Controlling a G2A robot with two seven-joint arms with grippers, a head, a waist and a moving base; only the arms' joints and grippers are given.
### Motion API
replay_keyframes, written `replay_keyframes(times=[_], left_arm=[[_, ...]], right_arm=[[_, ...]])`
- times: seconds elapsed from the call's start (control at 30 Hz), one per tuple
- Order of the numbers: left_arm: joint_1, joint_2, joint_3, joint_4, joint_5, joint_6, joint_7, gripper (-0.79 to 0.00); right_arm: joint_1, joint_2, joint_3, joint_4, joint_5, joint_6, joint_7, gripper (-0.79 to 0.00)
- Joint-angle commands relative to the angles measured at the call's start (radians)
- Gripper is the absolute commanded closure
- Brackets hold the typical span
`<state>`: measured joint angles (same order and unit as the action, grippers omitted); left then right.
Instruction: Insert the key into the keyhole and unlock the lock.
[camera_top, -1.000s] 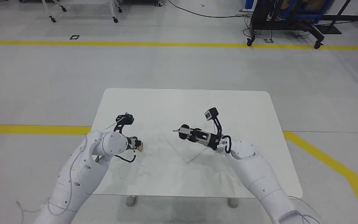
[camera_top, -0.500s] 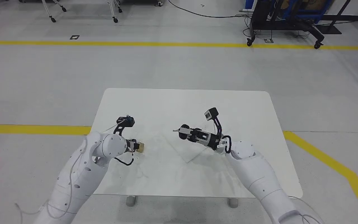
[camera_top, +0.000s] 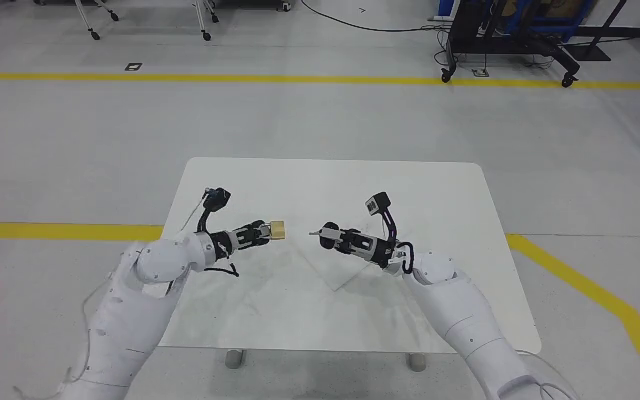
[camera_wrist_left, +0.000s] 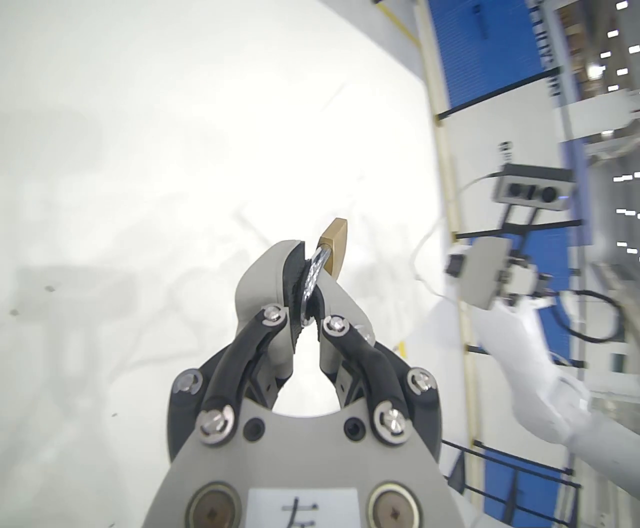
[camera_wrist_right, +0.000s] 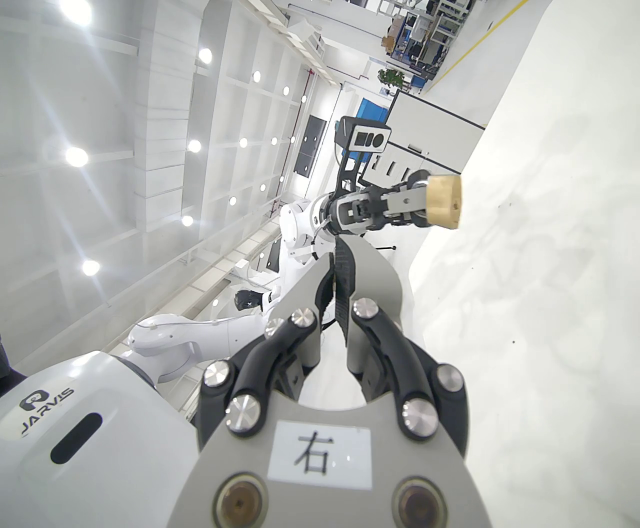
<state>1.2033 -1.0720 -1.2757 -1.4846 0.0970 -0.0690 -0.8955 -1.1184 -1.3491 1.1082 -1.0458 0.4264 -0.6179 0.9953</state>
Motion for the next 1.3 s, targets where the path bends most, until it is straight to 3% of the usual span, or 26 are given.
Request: replay_keyframes(times=[0.0, 0.23, 0.57, 0.83, 1.27], left_arm=[[-0.007, -0.003, 0.002, 0.031, -0.098, -0.056, -0.031, 0.0], [-0.048, -0.015, 0.043, 0.135, -0.315, -0.155, -0.187, 0.0], [-0.099, -0.026, 0.104, 0.197, -0.462, -0.217, -0.364, 0.0], [-0.118, -0.027, 0.123, 0.202, -0.477, -0.21, -0.379, 0.0], [-0.148, -0.028, 0.128, 0.246, -0.484, -0.091, -0.296, 0.0]], right_arm=[[0.0, 0.0, 0.0, 0.0, 0.0, 0.0, 0.0, 0.0], [-0.025, -0.012, -0.009, -0.052, 0.121, -0.023, -0.074, 0.0], [0.017, -0.034, -0.066, 0.017, 0.119, -0.054, -0.118, 0.0], [0.037, -0.043, -0.103, 0.04, 0.134, -0.034, -0.057, 0.0], [0.034, -0.036, -0.08, 0.041, 0.257, -0.028, 0.102, 0.0]])
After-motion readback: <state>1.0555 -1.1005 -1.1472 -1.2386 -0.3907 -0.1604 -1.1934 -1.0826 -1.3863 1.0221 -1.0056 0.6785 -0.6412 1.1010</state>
